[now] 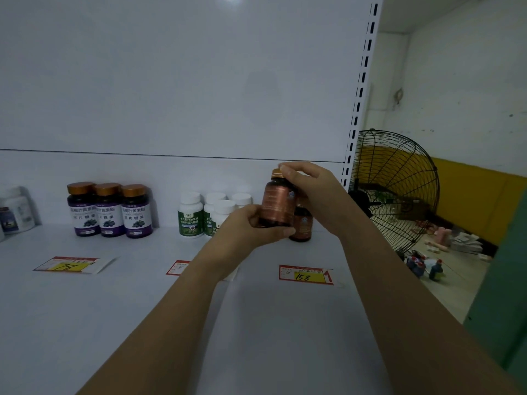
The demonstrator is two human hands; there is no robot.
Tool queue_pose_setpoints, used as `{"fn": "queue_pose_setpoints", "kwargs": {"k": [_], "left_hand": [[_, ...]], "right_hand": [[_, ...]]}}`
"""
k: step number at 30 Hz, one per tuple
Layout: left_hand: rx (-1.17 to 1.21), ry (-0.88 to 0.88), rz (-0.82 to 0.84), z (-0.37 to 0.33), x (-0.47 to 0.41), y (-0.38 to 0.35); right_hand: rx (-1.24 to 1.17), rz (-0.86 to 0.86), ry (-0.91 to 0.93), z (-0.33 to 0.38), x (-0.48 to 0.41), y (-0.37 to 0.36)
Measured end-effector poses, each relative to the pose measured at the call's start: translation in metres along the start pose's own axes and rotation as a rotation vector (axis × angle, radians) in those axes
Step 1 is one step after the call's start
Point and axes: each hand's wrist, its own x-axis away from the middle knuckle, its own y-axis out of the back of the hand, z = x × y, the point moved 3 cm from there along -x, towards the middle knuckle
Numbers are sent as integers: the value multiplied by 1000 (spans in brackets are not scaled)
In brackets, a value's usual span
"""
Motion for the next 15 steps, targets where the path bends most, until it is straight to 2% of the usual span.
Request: {"fn": "queue_pose_setpoints", "kwargs": {"k": [3, 5, 8, 11, 15], "left_hand": [[8, -6, -123, 1, -2, 2], [-23, -2, -186, 1, -4, 2], [40, 30, -134, 3, -4, 1], [28, 11, -65, 1, -2, 0], [23, -17, -91, 0, -3, 0]], "right_hand": [[5, 62, -30, -1, -1, -6], [42, 38, -20, -1, 0, -8], [-19, -1, 8, 1, 0, -2], [-95, 43, -12, 0, 0, 1], [-77, 99, -57, 0, 1, -8]]}}
